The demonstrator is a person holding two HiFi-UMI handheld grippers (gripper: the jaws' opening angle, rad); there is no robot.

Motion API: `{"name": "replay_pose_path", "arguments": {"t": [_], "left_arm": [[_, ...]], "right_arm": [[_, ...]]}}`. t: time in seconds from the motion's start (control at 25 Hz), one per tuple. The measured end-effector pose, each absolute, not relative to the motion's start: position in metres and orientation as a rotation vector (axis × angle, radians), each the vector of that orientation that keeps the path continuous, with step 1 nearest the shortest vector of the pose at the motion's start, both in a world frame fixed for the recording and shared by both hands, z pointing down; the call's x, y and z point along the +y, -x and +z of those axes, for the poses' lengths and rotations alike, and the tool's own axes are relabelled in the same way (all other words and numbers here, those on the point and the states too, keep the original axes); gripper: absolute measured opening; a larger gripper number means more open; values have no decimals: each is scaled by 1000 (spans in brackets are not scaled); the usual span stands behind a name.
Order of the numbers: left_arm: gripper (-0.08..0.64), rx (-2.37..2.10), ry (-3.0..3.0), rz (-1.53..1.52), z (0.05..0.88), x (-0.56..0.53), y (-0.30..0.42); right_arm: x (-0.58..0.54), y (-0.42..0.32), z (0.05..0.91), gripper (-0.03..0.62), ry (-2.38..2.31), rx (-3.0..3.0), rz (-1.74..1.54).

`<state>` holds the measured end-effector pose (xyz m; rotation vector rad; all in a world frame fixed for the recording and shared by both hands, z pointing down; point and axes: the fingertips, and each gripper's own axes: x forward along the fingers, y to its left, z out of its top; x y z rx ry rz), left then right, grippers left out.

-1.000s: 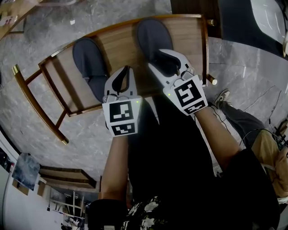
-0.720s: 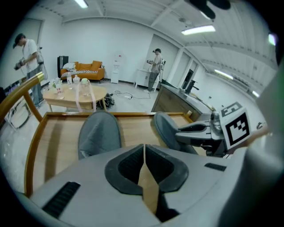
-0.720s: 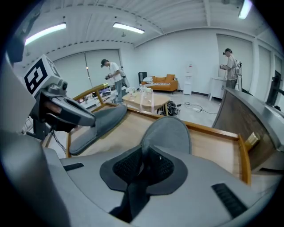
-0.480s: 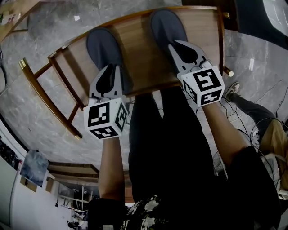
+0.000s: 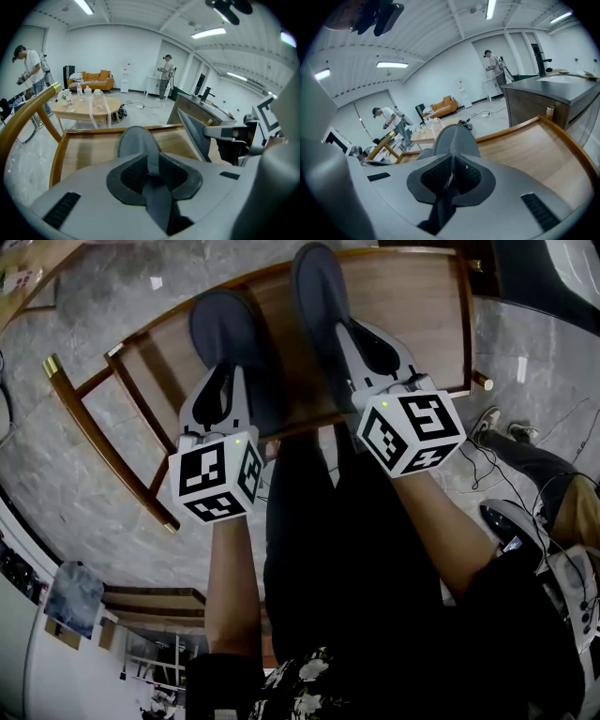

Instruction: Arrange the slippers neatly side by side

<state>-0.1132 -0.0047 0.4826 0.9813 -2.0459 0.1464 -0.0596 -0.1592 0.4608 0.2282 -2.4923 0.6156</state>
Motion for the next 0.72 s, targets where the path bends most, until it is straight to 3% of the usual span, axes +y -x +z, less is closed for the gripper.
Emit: {"name": "replay_pose_path", "arguments": {"t": [0.36,0.72], "left_arm": [[81,-2061,-987,92,482,-2,127],[87,-2016,-971,80,507,-4,128]], "right_arm": [[-145,67,479,15,-417,-2430,869],[-115,67,509,15,-354,-2376,821]]}}
